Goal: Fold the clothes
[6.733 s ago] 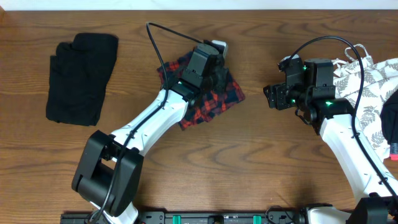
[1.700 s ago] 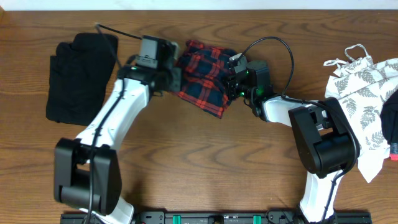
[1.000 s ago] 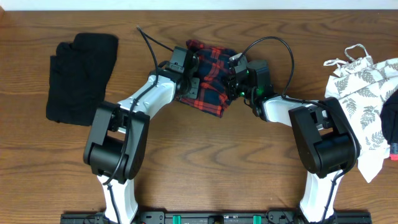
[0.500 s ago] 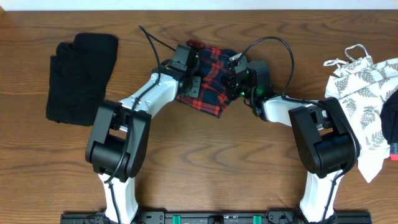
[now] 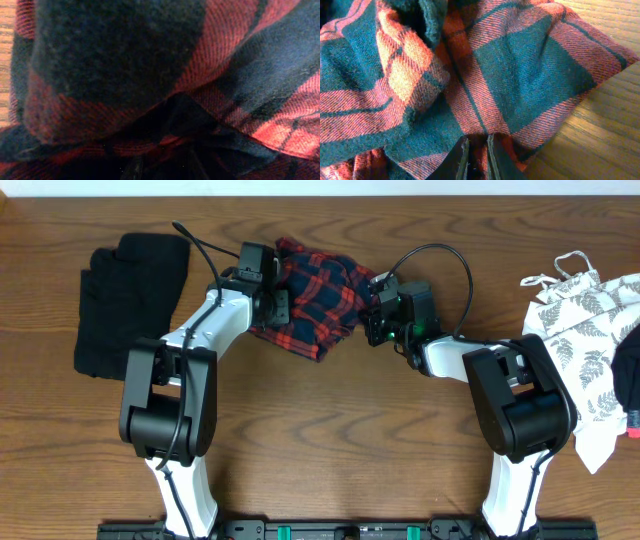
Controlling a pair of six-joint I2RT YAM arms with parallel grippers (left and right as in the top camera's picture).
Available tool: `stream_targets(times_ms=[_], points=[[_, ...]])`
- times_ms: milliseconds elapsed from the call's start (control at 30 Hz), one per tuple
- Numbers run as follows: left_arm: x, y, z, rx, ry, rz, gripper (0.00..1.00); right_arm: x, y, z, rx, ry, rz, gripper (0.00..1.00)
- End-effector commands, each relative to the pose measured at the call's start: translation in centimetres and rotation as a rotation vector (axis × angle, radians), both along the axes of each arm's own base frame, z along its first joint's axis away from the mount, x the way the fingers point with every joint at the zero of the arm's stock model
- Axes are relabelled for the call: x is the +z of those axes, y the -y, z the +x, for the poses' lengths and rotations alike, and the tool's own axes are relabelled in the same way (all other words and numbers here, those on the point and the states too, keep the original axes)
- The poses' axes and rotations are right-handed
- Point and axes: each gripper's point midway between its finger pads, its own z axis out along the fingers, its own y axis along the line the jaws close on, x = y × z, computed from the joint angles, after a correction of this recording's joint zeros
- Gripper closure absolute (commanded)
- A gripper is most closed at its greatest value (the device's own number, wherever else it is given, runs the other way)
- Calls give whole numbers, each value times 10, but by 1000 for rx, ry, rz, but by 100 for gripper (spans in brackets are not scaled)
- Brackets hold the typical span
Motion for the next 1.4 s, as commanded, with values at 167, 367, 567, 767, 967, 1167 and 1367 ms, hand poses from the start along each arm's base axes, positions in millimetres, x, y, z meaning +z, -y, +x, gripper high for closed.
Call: stream_targets(times_ms=[167, 367, 567, 767, 967, 1167, 1367], points=[[-77, -69, -60, 117, -257, 231, 67, -48, 31, -19, -79, -133, -82, 91], [-60, -66, -50, 114, -203, 220, 68, 21, 28, -7, -51, 2, -79, 88], [6, -48, -26, 92, -27, 172, 60, 126, 33, 2, -81, 220, -49, 78], [63, -27, -24, 56, 96, 131, 44, 147, 31, -13, -59, 203, -18, 71], [91, -25, -22, 57, 164, 114, 37, 104, 29, -51, -1, -40, -33, 48], [91, -34, -21, 74, 160, 118, 35, 84, 32, -78, 4, -198, -34, 38], [91, -55, -16, 64, 178, 227, 35, 79, 28, -91, 33, -258, -16, 34]])
